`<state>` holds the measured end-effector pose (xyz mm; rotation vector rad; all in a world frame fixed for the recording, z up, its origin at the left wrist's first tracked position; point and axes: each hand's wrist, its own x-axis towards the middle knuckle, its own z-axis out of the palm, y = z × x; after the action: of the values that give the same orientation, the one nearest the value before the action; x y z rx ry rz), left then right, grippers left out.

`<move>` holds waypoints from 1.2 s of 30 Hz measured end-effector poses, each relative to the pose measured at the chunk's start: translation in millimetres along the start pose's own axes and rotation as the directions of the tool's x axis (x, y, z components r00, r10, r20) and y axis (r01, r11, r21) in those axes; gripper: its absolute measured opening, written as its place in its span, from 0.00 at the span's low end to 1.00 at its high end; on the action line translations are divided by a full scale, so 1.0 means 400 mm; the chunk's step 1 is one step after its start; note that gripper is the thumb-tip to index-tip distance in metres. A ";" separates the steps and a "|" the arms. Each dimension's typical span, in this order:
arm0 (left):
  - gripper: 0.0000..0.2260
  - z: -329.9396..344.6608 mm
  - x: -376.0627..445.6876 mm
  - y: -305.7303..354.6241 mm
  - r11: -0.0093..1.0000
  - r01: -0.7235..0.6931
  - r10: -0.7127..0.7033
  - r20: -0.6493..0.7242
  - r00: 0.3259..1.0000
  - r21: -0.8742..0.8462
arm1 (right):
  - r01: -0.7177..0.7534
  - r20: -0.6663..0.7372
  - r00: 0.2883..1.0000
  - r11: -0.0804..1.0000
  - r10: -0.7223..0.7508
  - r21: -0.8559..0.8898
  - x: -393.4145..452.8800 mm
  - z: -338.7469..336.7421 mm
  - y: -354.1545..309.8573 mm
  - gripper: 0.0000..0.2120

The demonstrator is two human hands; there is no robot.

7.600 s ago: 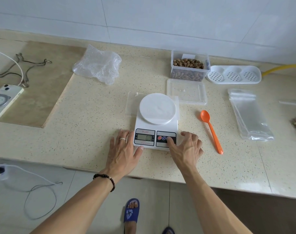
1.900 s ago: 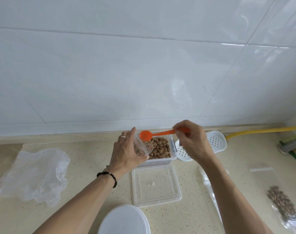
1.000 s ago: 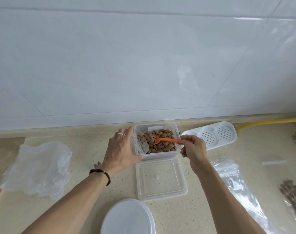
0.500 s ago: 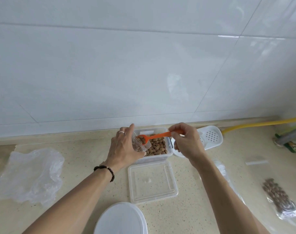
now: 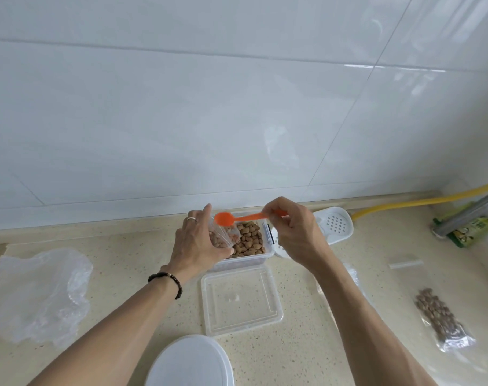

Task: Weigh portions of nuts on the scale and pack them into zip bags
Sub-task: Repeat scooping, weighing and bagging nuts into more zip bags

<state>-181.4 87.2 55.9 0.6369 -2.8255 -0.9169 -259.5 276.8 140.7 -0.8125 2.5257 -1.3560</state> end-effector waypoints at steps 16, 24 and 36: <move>0.49 -0.031 -0.043 -0.108 0.986 -0.053 0.049 0.027 0.998 0.159 | -0.408 0.008 0.913 0.909 0.409 0.089 0.007 0.150 0.180 0.10; 0.50 -0.028 -0.036 -0.118 0.987 -0.062 0.055 0.056 0.997 0.145 | -0.540 -0.059 0.792 0.742 0.608 0.396 0.010 0.145 0.184 0.10; 0.50 -0.012 0.000 -0.061 0.993 -0.049 0.040 0.085 0.996 0.109 | -0.435 -0.086 0.806 0.685 0.585 0.584 0.009 0.045 0.143 0.08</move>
<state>-171.4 67.0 45.5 0.5575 -2.9684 -0.8014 -277.8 287.1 84.6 0.2107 2.0741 -1.8883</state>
